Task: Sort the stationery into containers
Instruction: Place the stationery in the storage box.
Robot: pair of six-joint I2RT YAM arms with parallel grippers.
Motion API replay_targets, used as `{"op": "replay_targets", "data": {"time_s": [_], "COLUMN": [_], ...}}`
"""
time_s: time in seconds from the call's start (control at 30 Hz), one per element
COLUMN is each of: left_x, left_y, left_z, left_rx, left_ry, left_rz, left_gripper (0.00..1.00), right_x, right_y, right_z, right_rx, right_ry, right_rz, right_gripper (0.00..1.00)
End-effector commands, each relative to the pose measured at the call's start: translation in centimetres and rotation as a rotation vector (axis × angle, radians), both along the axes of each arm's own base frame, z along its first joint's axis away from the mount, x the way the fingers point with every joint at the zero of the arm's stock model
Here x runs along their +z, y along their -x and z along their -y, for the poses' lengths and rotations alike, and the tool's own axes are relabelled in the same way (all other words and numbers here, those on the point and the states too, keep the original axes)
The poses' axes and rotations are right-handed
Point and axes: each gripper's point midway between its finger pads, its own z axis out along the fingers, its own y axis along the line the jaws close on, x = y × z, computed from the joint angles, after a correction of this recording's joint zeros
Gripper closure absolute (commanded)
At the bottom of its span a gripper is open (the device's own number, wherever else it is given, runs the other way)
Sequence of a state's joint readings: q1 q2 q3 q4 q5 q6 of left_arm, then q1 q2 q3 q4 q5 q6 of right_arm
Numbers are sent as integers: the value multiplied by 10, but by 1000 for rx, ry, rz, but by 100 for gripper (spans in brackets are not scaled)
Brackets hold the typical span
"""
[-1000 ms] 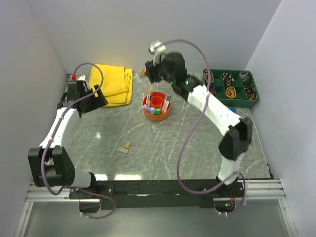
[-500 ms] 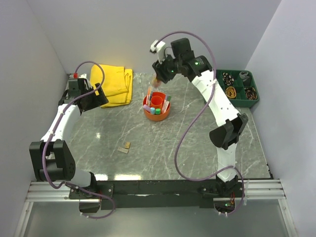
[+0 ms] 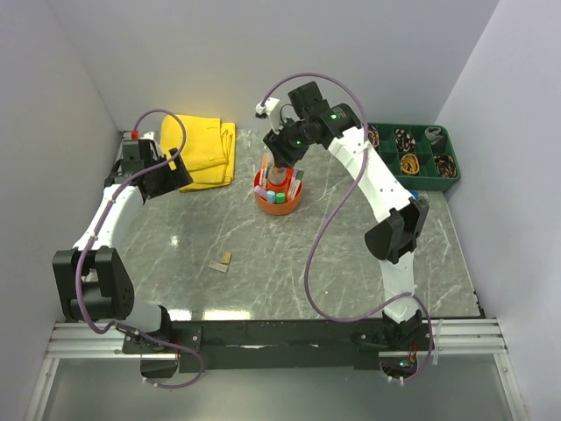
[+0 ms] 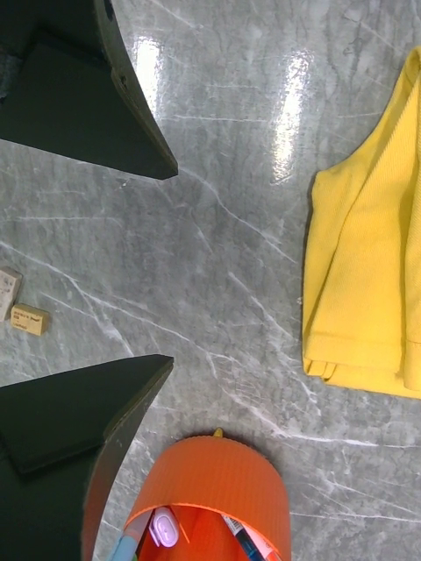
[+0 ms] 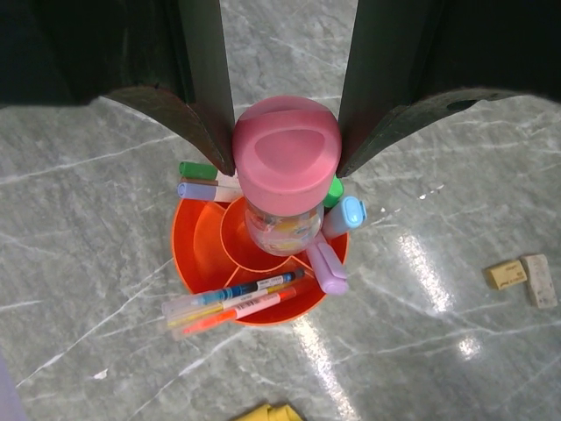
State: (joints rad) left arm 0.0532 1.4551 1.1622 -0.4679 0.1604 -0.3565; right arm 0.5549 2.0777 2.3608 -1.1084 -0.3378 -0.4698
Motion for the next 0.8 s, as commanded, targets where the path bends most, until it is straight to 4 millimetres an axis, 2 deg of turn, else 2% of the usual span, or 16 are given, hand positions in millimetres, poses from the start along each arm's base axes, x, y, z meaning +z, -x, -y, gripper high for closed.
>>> {"op": "replay_targets", "data": {"time_s": [0.0, 0.27, 0.6, 0.73, 0.77], "left_x": [13, 9, 9, 7, 6], "left_y": [-2, 3, -2, -1, 0], "left_z": [1, 1, 3, 7, 9], "left_rx": [-6, -7, -10, -35, -49], "left_ry": [5, 5, 17, 32, 35], "left_rz": [56, 47, 48, 45, 42], "left_gripper": [12, 12, 12, 11, 11], "right_x": [-10, -24, -36, -50, -53], "right_y": [-5, -17, -28, -26, -25], "right_z": [0, -3, -1, 1, 2], "right_rx": [-2, -23, -48, -33, -33], "right_ry": [28, 41, 60, 95, 100], "right_rz": [4, 8, 13, -13, -24], "right_gripper": [100, 100, 100, 100, 96]}}
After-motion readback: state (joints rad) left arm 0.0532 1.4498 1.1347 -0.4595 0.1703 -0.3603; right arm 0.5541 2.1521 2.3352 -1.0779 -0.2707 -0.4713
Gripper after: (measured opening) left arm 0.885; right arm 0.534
